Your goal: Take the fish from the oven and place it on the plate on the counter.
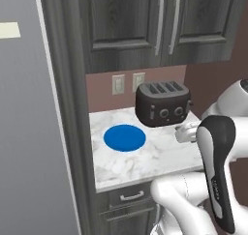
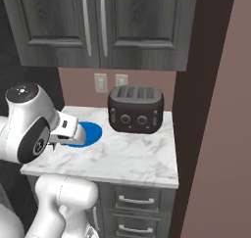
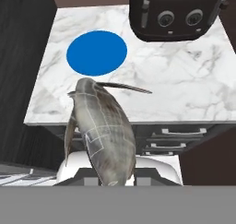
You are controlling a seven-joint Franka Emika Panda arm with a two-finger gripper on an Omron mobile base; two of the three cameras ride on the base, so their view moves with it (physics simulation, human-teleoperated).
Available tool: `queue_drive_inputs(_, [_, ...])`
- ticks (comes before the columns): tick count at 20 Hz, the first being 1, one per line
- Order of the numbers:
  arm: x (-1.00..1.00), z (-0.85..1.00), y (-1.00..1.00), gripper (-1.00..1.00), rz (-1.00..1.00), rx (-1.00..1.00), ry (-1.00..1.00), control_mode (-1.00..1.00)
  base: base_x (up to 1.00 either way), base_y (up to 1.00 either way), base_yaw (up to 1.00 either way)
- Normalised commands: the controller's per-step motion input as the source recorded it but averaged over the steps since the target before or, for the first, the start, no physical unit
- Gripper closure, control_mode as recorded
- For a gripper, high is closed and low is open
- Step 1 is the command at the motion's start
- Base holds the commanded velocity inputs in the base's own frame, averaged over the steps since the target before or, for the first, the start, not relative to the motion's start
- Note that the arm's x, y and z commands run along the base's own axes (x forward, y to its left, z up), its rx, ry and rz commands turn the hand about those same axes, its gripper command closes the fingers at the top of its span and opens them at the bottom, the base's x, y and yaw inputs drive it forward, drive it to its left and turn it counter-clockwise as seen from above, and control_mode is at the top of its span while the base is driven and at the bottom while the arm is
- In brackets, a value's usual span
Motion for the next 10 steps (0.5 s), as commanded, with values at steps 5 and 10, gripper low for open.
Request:
queue_drive_inputs(5, [0.0,0.0,0.0,1.0,0.0,0.0,0.0,1.0,0.04,-0.05,0.02])
queue_drive_inputs(10, [0.0,0.0,0.0,1.0,0.0,0.0,0.0,1.0,0.0,0.0,0.0])
